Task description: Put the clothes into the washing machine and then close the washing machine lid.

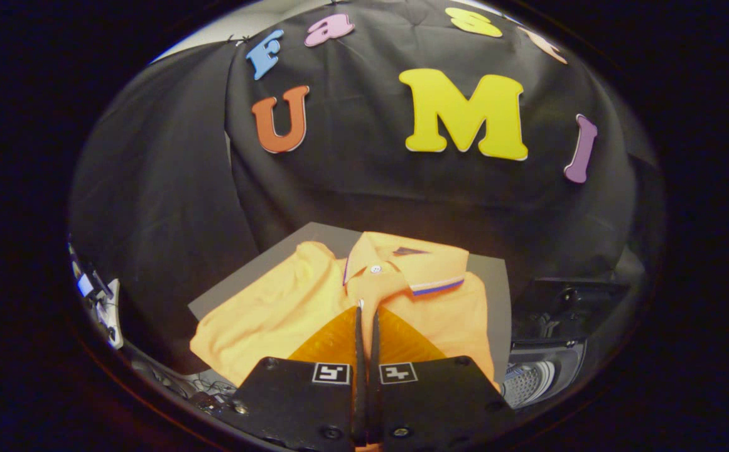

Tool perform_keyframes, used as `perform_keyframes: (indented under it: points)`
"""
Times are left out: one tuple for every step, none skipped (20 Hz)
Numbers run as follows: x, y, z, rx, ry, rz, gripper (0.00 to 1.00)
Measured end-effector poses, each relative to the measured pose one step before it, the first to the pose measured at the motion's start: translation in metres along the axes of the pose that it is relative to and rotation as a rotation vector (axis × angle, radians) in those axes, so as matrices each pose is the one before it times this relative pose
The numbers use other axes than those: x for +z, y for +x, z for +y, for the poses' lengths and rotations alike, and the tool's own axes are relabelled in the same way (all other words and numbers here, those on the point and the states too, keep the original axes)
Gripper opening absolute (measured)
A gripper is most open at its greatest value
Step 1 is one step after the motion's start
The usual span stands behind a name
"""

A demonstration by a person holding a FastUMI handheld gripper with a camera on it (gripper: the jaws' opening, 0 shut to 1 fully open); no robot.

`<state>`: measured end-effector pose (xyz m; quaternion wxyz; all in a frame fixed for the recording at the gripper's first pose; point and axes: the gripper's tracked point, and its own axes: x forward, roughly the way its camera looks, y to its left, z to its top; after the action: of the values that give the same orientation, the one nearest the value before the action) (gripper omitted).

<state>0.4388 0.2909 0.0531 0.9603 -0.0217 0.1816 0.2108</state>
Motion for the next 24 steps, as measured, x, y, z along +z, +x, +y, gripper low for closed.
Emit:
perform_keyframes:
  points:
    - [0.00681, -0.01868, 0.00182, -0.00054, 0.00235, -0.03574, 0.04]
    - [0.0088, -0.01927, 0.00193, 0.00419, 0.0027, -0.03318, 0.04]
    - [0.00874, -0.01964, 0.00149, -0.00148, 0.00627, -0.03471, 0.04]
    - [0.00878, -0.0197, 0.00181, 0.00538, 0.00931, -0.03151, 0.04]
    - [0.00998, -0.02013, 0.00122, -0.0031, 0.0105, -0.03351, 0.04]
    - [0.01074, -0.01965, 0.002, -0.00126, 0.00377, -0.02992, 0.04]
    - [0.00781, -0.02113, 0.00076, -0.00746, -0.0033, -0.02974, 0.04]
    - [0.00972, -0.02059, -0.00005, -0.00693, -0.00306, -0.027, 0.04]
    - [0.01011, -0.02023, 0.00086, -0.00763, -0.00229, -0.0325, 0.04]
    - [0.01177, -0.01967, -0.0014, -0.01134, -0.00305, -0.03414, 0.04]
    - [0.00956, -0.01887, -0.00283, -0.01351, -0.00582, -0.02318, 0.04]
    - [0.01081, -0.01858, -0.00531, -0.01495, -0.00178, -0.02781, 0.04]
    - [0.0122, -0.01711, -0.00616, -0.01295, -0.0017, -0.0233, 0.04]
    - [0.01087, -0.01603, -0.00736, -0.01832, -0.00371, -0.02166, 0.04]
    - [0.01096, -0.01381, -0.00805, -0.01778, -0.00677, -0.02286, 0.04]
    - [0.00933, -0.01248, -0.01005, -0.01723, -0.00656, -0.01948, 0.04]
    - [0.00649, -0.0103, -0.00968, -0.0162, -0.00747, -0.00819, 0.04]
    - [0.0046, -0.00943, -0.01079, -0.01746, -0.00408, -0.00931, 0.04]
    - [0.00625, -0.00495, -0.00904, -0.01579, -0.00492, -0.00754, 0.04]
    - [0.00349, -0.00413, -0.01181, -0.0181, -0.00828, -0.00242, 0.04]
    - [0.00307, -0.00304, -0.01189, -0.01609, -0.0026, -0.00474, 0.04]
    - [0.00235, -0.00228, -0.01063, -0.01452, -0.00122, 0.00127, 0.04]
    - [0.0014, 0.0002, -0.01086, -0.01033, -0.00244, -0.00267, 0.04]
    - [0.0007, 0.00292, -0.01164, -0.01289, -0.00678, 0.00476, 0.04]
